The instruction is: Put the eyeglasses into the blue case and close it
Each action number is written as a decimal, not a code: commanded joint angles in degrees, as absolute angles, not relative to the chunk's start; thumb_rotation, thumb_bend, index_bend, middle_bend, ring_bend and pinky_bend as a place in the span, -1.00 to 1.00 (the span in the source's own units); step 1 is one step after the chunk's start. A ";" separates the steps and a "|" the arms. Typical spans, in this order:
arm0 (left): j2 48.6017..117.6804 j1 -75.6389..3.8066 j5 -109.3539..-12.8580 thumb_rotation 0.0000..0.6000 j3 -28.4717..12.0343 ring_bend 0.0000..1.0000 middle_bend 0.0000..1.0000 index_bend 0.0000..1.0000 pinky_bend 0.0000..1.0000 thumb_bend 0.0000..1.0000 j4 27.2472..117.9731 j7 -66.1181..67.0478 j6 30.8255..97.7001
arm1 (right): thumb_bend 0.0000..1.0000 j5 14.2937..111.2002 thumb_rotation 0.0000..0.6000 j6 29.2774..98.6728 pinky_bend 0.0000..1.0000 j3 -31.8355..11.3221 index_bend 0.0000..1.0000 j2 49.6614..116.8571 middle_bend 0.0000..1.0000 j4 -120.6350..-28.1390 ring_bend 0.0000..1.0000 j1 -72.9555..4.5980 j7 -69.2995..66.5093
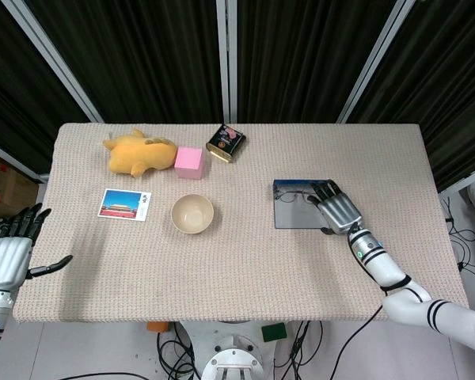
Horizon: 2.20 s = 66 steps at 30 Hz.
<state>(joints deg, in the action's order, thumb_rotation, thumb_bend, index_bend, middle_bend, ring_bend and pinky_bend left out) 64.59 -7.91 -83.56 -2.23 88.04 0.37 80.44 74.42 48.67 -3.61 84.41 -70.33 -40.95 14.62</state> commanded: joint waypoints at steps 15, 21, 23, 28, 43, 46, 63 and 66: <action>63.94 -8.14 -83.07 -0.75 -2.47 -1.00 -1.00 -0.87 -0.79 -1.00 88.55 0.84 79.98 | -0.24 70.11 1.00 43.52 -1.00 -3.98 -0.40 84.80 -1.00 -72.05 -1.00 -42.87 19.62; 64.03 -8.15 -82.83 -0.75 -2.45 -1.00 -1.00 -0.87 -0.79 -1.00 88.47 0.85 79.75 | -0.02 68.51 0.88 42.16 -1.00 -4.64 -0.35 85.40 -1.00 -71.26 -1.00 -44.06 20.82; 64.08 -8.12 -82.76 -0.75 -2.43 -1.00 -1.00 -0.87 -0.79 -1.00 88.34 0.78 79.71 | 0.02 67.71 0.79 41.47 -1.00 -4.69 -0.34 85.64 -1.00 -70.89 -1.00 -44.53 21.64; 64.11 -8.11 -82.64 -0.75 -2.43 -1.00 -1.00 -0.87 -0.79 -1.00 88.12 0.60 79.63 | 0.16 65.90 0.72 40.34 -1.00 -4.63 -0.30 86.02 -1.00 -70.75 -1.00 -45.30 23.33; 64.96 -8.15 -83.09 -0.75 -2.38 -1.00 -1.00 -0.87 -0.79 -1.00 86.51 -1.27 79.68 | 0.97 69.56 0.42 43.02 -1.00 -5.22 0.00 87.14 -1.00 -69.29 -1.00 -44.81 16.52; 65.11 -8.21 -82.99 -0.74 -2.41 -1.00 -1.00 -0.87 -0.79 -1.00 86.16 -1.45 79.52 | 1.00 69.91 0.41 43.52 -1.00 -5.42 0.01 87.55 -1.00 -68.37 -1.00 -44.69 15.66; 66.27 -8.81 -82.08 -0.75 -2.55 -1.00 -1.00 -0.87 -0.79 -1.00 84.48 -2.36 77.92 | 1.00 69.93 0.77 43.35 -1.00 -7.46 -0.13 90.25 -1.00 -59.20 -1.00 -44.30 7.56; 66.36 -9.04 -82.03 -0.75 -2.66 -1.00 -1.00 -0.87 -0.79 -1.00 84.27 -2.43 77.64 | 1.00 70.48 0.88 42.94 -1.00 -7.84 -0.15 91.68 -1.00 -56.37 -1.00 -44.84 5.87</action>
